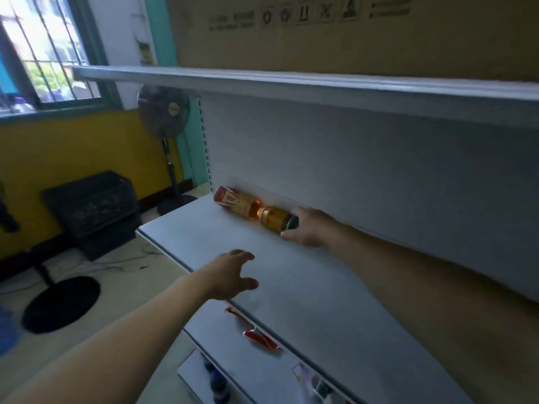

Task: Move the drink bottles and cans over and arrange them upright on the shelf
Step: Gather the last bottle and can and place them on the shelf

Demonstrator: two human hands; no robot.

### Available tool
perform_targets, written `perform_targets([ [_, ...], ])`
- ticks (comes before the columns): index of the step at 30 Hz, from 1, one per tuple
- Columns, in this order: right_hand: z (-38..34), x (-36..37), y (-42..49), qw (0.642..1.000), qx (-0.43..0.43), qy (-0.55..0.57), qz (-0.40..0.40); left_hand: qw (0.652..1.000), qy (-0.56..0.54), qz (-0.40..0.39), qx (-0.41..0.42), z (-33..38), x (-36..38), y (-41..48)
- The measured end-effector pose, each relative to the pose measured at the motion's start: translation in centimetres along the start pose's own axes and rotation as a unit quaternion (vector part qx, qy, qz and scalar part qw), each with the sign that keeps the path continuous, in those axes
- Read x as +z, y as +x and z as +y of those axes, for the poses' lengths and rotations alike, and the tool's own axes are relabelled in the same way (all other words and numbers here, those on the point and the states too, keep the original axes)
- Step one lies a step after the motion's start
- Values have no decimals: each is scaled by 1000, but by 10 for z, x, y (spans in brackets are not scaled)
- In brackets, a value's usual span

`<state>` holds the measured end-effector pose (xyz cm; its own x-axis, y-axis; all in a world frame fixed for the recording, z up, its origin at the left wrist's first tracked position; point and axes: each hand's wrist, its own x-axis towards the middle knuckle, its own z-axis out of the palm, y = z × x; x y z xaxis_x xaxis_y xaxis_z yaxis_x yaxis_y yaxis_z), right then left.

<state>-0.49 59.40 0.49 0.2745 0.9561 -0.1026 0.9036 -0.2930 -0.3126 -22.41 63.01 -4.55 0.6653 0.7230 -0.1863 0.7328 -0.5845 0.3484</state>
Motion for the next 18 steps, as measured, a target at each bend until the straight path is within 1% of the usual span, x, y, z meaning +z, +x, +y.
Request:
perform_targets([
  [4,-10,20,63,1000,3,-17,-5,1000,-2,8,-28,-32,-10,36],
  [8,-14,39,101,998,23,-58,12,1000,1,0,-17,-62,-24,73],
  [11,-14,53,114,994,70,-76,19,999,28,11,14,-80,-35,109],
  [15,-17,79,105,982,131,-128,55,993,78,56,70,-99,-51,160],
  [18,-19,85,88,972,204,-87,80,983,110,77,125,-109,-60,195],
])
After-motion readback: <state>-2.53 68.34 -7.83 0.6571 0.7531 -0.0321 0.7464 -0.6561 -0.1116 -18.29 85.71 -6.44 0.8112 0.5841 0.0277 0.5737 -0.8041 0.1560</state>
